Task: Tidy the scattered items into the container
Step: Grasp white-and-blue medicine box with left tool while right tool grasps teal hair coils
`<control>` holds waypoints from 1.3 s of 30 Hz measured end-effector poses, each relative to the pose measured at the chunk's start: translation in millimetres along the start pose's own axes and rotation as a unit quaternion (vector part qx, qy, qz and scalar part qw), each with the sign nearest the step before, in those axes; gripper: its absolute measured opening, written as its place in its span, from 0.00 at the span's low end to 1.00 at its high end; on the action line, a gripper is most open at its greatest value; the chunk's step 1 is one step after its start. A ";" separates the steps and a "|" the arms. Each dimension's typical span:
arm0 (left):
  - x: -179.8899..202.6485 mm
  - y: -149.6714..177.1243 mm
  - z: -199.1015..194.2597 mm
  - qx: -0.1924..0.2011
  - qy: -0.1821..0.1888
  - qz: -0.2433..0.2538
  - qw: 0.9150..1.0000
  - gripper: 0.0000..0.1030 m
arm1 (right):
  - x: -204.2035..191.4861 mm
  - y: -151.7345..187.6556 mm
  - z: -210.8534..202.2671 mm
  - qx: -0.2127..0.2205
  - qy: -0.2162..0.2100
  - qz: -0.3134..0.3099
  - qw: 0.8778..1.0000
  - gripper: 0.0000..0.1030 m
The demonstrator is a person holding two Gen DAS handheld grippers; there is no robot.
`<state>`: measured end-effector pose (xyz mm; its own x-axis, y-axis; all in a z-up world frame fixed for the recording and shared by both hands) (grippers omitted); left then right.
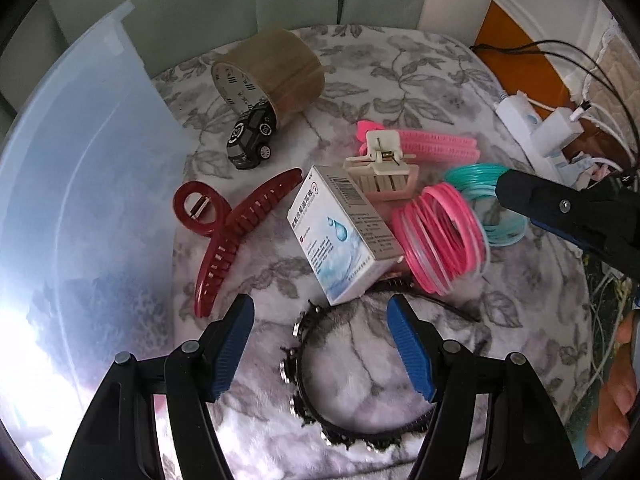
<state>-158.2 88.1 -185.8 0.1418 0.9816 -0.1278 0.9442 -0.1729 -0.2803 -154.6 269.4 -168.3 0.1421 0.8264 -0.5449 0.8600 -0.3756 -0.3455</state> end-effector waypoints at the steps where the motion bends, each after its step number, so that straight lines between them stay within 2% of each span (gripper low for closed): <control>1: 0.9 -0.7 2.5 0.000 0.000 0.002 1.000 0.68 | -0.6 -0.8 2.4 -0.001 0.000 -0.001 1.000 0.66; 5: -2.1 -5.1 10.6 0.002 -0.007 -0.003 1.000 0.68 | -6.0 -0.2 8.3 -0.011 -0.004 -0.015 1.000 0.67; 11: -21.9 -10.5 12.3 0.011 -0.011 -0.044 0.999 0.68 | -12.0 8.3 11.1 -0.030 -0.009 -0.036 0.999 0.68; 16: -23.9 -12.8 13.9 0.018 -0.008 -0.049 0.999 0.68 | -19.4 13.9 20.1 -0.042 0.017 -0.069 0.997 0.68; 20: -25.0 -16.2 14.9 0.022 -0.002 -0.056 0.998 0.68 | -16.0 15.4 32.0 -0.056 0.032 -0.069 0.996 0.68; 26: -35.8 -20.8 4.7 0.053 -0.007 -0.079 0.995 0.68 | -11.7 9.3 32.8 -0.046 0.031 -0.056 0.997 0.66; 29: -44.4 -27.4 2.1 0.068 -0.017 -0.089 0.993 0.68 | -10.1 5.5 31.8 -0.039 0.030 -0.051 0.998 0.61; 36: -35.2 -44.7 3.9 0.085 -0.017 -0.068 0.994 0.68 | -10.7 -1.7 32.4 -0.029 0.031 -0.049 0.998 0.55; 39: -28.5 -50.9 5.1 0.081 -0.004 -0.055 0.995 0.68 | -7.6 -4.7 33.2 -0.027 0.019 -0.033 0.999 0.52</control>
<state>-211.9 68.6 -172.7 0.0364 0.9948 -0.0953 0.8938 -0.0750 -0.4421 -176.0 250.9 -187.9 0.1011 0.8645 -0.4924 0.8932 -0.2968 -0.3376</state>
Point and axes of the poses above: each gripper's, at about its wrist camera, not at the fingertips, and z roughly the way its jaws point, x to its right, y to its underside, the point moved 2 cm from there along z, roughly the way its jaws point, and after that the axes turned 4 degrees about -y, right-handed, at the moved point
